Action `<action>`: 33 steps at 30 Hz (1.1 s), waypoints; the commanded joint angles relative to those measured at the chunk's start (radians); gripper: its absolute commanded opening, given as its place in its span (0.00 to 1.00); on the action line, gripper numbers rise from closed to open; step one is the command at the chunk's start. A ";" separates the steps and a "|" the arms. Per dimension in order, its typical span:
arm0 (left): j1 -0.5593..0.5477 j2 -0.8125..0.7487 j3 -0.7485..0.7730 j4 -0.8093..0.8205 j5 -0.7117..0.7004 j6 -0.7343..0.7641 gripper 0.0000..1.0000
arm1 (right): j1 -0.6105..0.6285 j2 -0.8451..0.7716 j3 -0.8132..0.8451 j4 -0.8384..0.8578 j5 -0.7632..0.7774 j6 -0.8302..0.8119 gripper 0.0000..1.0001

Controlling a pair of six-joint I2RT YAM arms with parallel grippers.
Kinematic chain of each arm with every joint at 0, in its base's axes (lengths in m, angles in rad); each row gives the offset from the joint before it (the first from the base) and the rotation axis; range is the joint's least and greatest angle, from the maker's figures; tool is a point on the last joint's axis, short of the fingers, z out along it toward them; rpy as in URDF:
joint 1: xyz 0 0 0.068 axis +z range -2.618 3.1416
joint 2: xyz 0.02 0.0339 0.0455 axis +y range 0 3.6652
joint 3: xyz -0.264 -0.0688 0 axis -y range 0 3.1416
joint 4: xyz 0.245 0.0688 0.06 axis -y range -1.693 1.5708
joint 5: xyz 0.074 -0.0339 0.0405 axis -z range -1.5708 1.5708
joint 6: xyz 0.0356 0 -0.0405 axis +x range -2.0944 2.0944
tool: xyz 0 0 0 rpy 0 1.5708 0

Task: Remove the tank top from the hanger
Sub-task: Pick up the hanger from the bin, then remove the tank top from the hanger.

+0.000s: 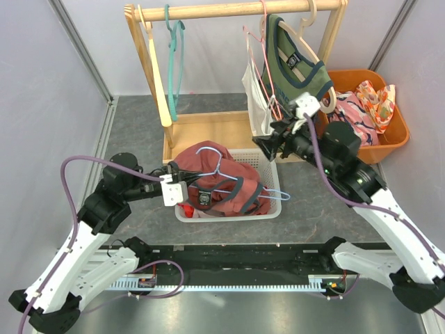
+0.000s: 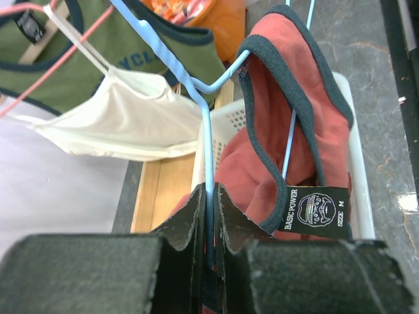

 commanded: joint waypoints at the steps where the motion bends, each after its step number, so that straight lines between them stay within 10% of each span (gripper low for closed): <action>1: -0.003 0.006 -0.025 0.080 -0.108 -0.048 0.11 | -0.003 -0.097 -0.042 0.103 0.062 0.010 0.74; 9: -0.003 0.115 0.086 0.186 -0.340 -0.200 0.02 | -0.003 -0.298 -0.173 0.093 -0.118 0.118 0.72; 33: -0.001 0.089 0.110 0.157 -0.274 -0.166 0.02 | -0.003 -0.171 -0.506 0.527 -0.282 0.432 0.61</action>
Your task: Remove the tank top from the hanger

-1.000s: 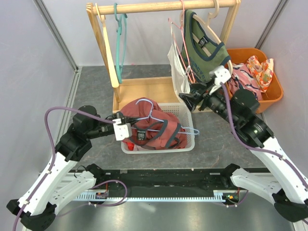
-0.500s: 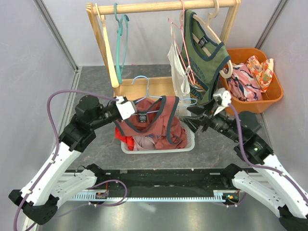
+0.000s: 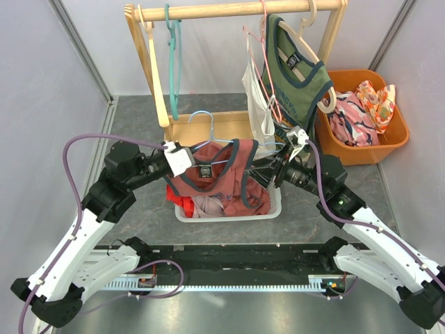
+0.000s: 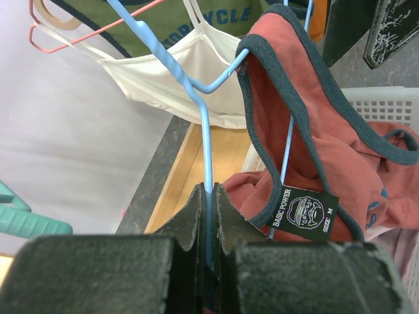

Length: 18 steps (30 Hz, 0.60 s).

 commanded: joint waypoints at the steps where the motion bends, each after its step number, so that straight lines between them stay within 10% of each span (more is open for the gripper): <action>1: -0.001 -0.024 0.021 0.044 0.024 0.001 0.02 | -0.003 0.022 0.002 0.126 -0.033 0.044 0.60; 18: 0.007 -0.047 0.042 0.041 0.039 0.017 0.02 | -0.001 -0.001 -0.053 0.042 -0.015 0.010 0.62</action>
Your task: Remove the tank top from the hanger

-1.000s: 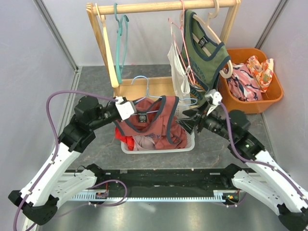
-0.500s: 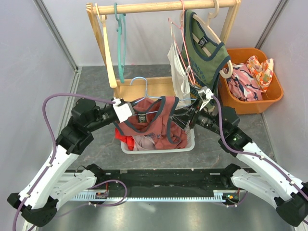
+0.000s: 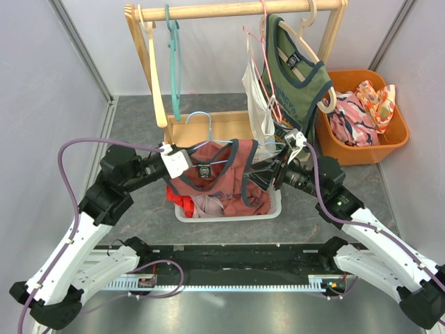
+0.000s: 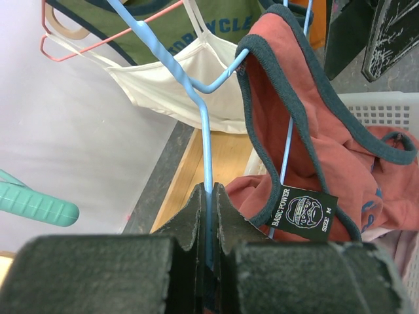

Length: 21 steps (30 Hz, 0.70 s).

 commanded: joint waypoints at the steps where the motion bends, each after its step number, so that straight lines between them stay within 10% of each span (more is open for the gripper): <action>1: 0.007 -0.018 0.042 0.039 0.033 0.016 0.02 | -0.001 -0.002 -0.028 0.012 0.008 -0.007 0.62; 21: 0.011 -0.022 0.048 0.029 0.063 0.010 0.02 | -0.003 0.091 -0.066 0.193 -0.021 0.045 0.49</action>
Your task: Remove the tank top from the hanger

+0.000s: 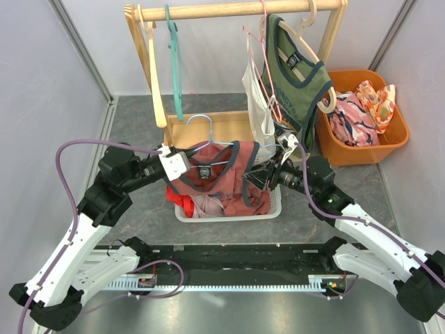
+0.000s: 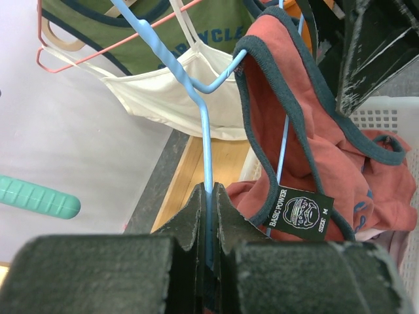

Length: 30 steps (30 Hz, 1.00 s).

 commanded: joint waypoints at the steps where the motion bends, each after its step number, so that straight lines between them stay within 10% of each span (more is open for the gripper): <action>1: 0.005 -0.011 0.048 0.029 0.019 0.009 0.02 | -0.003 0.028 0.007 0.124 -0.031 0.040 0.46; 8: 0.006 -0.015 0.019 0.029 0.016 0.023 0.02 | 0.000 -0.020 0.033 0.066 -0.065 0.054 0.13; 18: 0.012 -0.052 -0.094 0.017 -0.025 0.101 0.02 | -0.001 -0.133 0.149 -0.044 -0.110 0.068 0.07; 30: 0.072 -0.136 -0.145 -0.003 -0.048 0.052 0.02 | -0.003 -0.066 0.262 -0.486 0.513 -0.015 0.00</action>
